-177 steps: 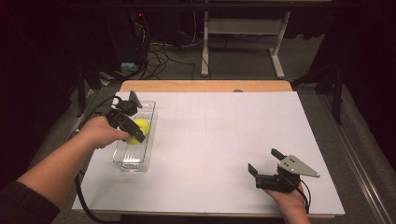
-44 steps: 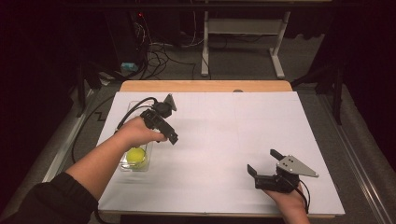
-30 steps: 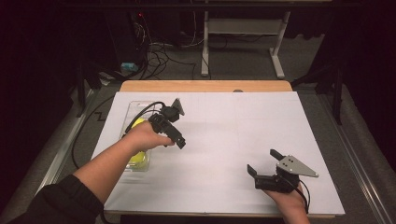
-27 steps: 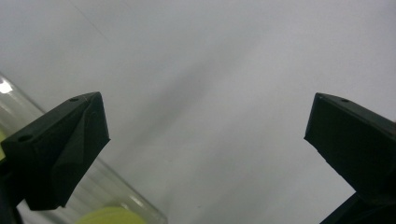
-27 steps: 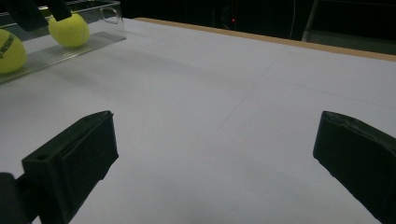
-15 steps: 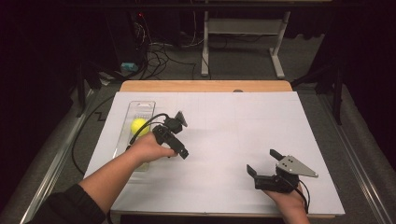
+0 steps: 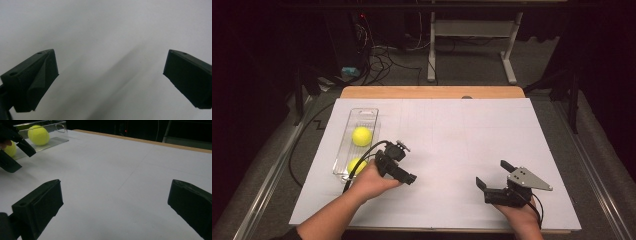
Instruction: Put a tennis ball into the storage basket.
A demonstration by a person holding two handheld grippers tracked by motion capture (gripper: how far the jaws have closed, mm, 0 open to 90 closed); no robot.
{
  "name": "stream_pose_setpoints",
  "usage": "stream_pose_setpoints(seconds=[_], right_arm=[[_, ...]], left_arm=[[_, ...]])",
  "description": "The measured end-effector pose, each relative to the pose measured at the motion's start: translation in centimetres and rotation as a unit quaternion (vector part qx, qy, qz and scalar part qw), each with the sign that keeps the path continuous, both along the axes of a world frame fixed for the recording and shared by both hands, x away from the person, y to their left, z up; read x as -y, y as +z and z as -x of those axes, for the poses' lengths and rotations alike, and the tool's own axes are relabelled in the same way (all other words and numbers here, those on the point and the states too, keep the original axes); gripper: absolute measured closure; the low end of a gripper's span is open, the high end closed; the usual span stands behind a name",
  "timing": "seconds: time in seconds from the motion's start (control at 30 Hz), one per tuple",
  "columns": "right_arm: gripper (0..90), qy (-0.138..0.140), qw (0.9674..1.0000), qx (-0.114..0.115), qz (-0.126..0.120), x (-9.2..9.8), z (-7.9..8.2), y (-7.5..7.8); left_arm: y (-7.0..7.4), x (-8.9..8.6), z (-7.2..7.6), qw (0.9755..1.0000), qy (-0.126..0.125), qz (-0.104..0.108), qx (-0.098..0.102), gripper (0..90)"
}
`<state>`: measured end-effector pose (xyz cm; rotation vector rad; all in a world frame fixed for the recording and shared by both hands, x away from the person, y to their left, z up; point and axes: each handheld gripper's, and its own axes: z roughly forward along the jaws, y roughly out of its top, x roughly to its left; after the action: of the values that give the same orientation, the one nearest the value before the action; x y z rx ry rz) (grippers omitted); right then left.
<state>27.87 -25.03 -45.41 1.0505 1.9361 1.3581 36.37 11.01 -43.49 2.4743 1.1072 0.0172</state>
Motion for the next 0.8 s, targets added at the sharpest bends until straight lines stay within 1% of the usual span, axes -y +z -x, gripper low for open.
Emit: stream_pose_setpoints(seconds=[0.03, 0.07, 0.1, 0.13, 0.2, 0.27, 0.33, 0.43, 0.47, 0.53, 0.57, 0.7, 0.73, 0.8], right_arm=[[0.0, 0.000, 1.0000, 0.000, 0.000, 0.0, 0.0, 0.0], [0.0, 0.000, 1.0000, 0.000, -0.001, 0.0, 0.0, 0.0], [0.0, 0.000, 1.0000, 0.000, 0.000, 0.0, 0.0, 0.0], [0.0, 0.000, 1.0000, 0.000, 0.000, 0.0, 0.0, 0.0], [0.0, -0.001, 1.0000, -0.001, 0.000, -0.1, 0.1, 0.0], [0.0, 0.000, 1.0000, 0.000, -0.001, -0.1, 0.0, 0.0], [0.0, 0.000, 1.0000, 0.000, 0.000, 0.0, 0.0, 0.0], [0.0, -0.001, 1.0000, -0.001, -0.001, 0.1, -0.1, -0.1], [0.0, -0.001, 1.0000, -0.002, -0.001, 0.2, -0.1, -0.2], [0.0, -0.002, 1.0000, -0.003, -0.001, 0.2, -0.1, -0.2], [0.0, -0.003, 1.0000, -0.003, 0.000, 0.2, -0.1, -0.2], [0.0, -0.004, 1.0000, -0.004, -0.001, 0.2, -0.1, -0.3], [0.0, -0.005, 1.0000, -0.005, 0.000, 0.1, -0.1, -0.3], [0.0, -0.005, 1.0000, -0.007, 0.002, 0.1, -0.2, -0.4]], left_arm=[[-0.1, 0.0, 0.3, 0.9999, 0.000, -0.001, 0.015, 0.7], [-0.1, 0.1, 0.6, 0.9997, 0.003, 0.004, 0.024, 0.7], [-0.2, 0.1, 0.8, 0.9996, 0.005, 0.015, 0.024, 0.7], [-0.3, 0.0, 0.9, 0.9994, 0.005, 0.021, 0.027, 0.7], [-0.6, 0.0, 1.2, 0.9986, 0.004, 0.030, 0.044, 0.7], [-0.8, -0.2, 1.4, 0.9974, 0.008, 0.048, 0.053, 0.6], [-1.1, -0.4, 1.7, 0.9953, 0.011, 0.070, 0.066, 0.4], [-1.6, -0.7, 2.1, 0.9920, 0.011, 0.091, 0.088, 0.3], [-1.7, -0.8, 2.2, 0.9914, 0.010, 0.094, 0.091, 0.4], [-2.1, -0.9, 2.3, 0.9896, 0.013, 0.109, 0.094, 0.4], [-2.3, -1.0, 2.4, 0.9894, 0.010, 0.109, 0.095, 0.5], [-3.0, -1.1, 2.8, 0.9865, 0.014, 0.121, 0.109, 0.5], [-3.2, -1.1, 2.9, 0.9851, 0.016, 0.130, 0.111, 0.6], [-3.4, -1.2, 3.1, 0.9827, 0.015, 0.139, 0.121, 0.6]])
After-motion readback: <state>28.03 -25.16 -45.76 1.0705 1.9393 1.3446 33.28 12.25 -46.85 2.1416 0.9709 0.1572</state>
